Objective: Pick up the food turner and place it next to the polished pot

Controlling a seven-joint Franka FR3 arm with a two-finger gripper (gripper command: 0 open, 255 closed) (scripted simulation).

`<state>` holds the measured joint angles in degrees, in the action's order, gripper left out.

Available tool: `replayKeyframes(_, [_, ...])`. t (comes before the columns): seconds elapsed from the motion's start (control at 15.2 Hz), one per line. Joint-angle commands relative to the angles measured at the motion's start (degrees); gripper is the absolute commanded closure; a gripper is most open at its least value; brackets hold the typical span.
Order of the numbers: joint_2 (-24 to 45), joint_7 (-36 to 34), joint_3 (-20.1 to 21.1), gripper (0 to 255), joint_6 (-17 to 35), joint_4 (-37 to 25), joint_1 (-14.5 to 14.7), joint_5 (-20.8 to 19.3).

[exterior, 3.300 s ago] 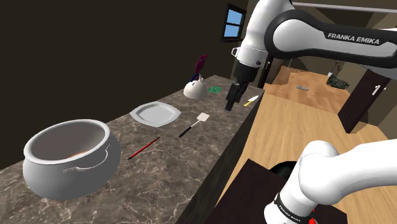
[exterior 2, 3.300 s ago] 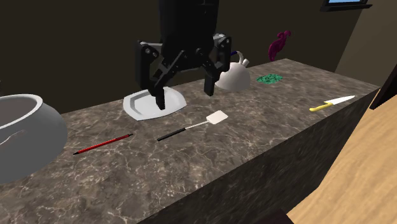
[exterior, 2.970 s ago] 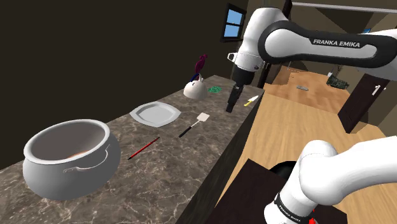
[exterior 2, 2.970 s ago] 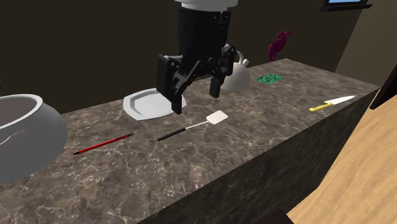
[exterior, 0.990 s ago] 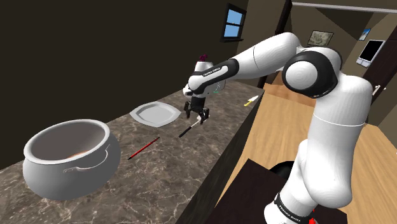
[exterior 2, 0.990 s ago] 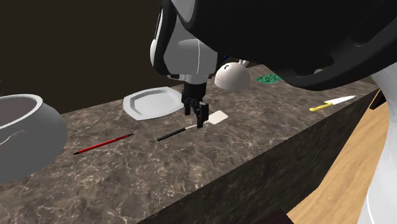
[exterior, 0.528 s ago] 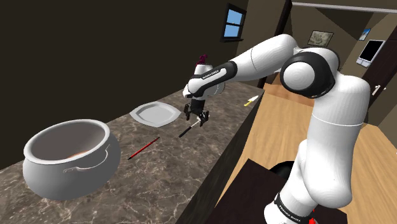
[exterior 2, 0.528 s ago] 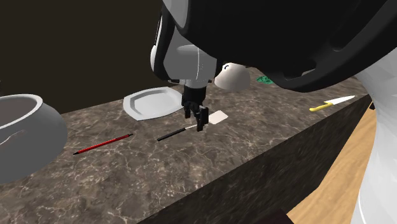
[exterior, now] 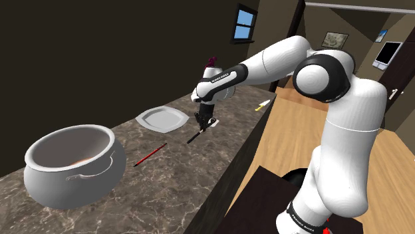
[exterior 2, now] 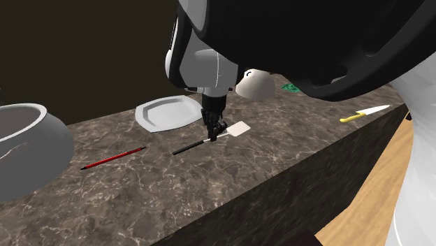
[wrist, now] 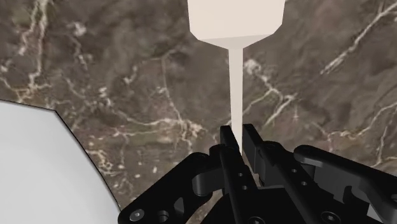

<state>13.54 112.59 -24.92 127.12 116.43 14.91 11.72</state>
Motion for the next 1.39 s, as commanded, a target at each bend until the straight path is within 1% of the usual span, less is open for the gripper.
replayKeyframes(0.0, [0.0,0.0,0.0,255,0.0,0.0,0.0,0.0])
replayKeyframes(0.26, [0.0,0.0,0.0,255,0.0,0.0,0.0,0.0])
replayKeyframes(1.32, [-5.85,-3.12,-0.91,255,-10.82,-5.77,0.74,-3.92])
